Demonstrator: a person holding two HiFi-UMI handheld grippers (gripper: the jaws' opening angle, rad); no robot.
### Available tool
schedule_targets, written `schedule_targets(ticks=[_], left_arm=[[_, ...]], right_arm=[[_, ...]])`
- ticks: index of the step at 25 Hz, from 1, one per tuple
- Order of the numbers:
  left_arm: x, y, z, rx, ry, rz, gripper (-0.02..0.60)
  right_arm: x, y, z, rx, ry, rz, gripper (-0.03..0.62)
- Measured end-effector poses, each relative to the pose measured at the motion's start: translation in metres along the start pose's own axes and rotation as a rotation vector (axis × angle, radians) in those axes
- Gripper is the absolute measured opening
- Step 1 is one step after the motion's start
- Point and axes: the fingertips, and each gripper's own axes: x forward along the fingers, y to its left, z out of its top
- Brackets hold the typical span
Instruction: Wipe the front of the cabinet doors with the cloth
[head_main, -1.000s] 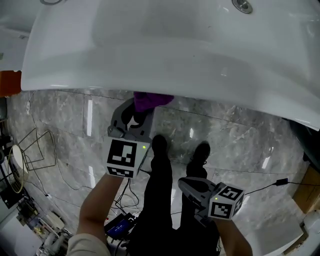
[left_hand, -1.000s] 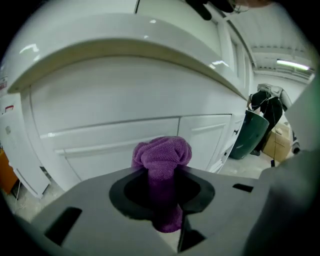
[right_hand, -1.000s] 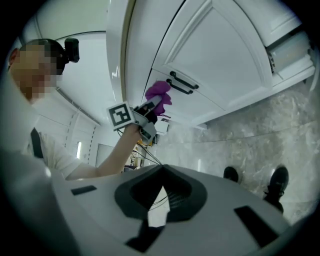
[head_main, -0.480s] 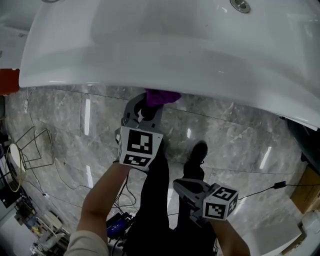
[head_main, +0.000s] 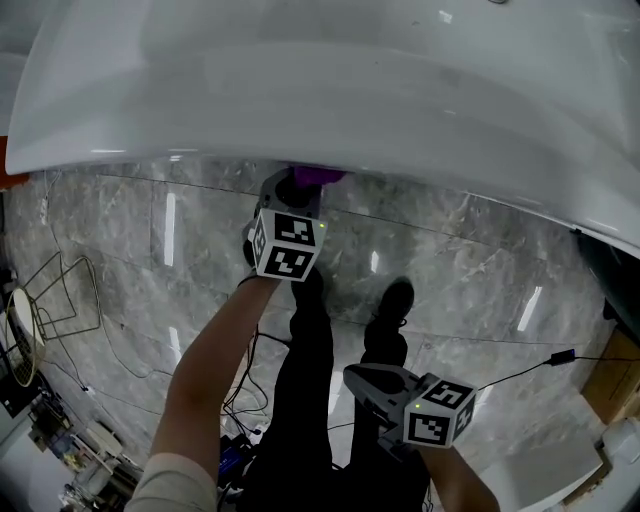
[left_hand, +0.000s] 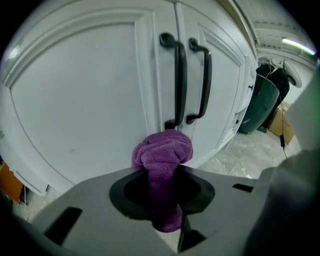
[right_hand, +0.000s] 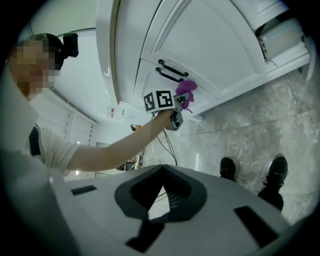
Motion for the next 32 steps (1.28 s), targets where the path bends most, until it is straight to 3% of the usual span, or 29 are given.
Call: schedule_targets(ticks=[10,17,20,22,25,29,32], left_arm=[[0.082,0.002,-0.069,0.077,0.169,0.024,0.106],[0.122,-0.003,-0.121,-0.012,0.319,0.012,0.107],[0.109,-0.012,-0.122,-0.087,0.332,-0.007,0.106],[0.081,-0.024,-0.109,-0.106,0.302,-0.038,0.106],[0.021,-0.053,-0.066,-0.060,0.204,-0.100,0.106],[-0.068,-0.080,0.020,-0.060,0.031,-0.142,0.106],[-0.116,-0.082,0.088,-0.071,-0.106,-0.117,0.106]], right_arm=[[0.000,-0.035,-0.016,0.045,-0.010,-0.024,0.009],[-0.007,-0.048,-0.022,0.047,-0.008,-0.050,0.009],[-0.013,-0.047,-0.019,0.036,-0.014,-0.059,0.009],[-0.017,-0.040,-0.017,0.036,-0.017,-0.057,0.009],[-0.025,-0.025,-0.010,0.027,-0.031,-0.051,0.009],[-0.034,-0.003,0.002,0.018,-0.055,-0.033,0.009],[-0.041,0.013,0.008,-0.006,-0.050,-0.022,0.009]])
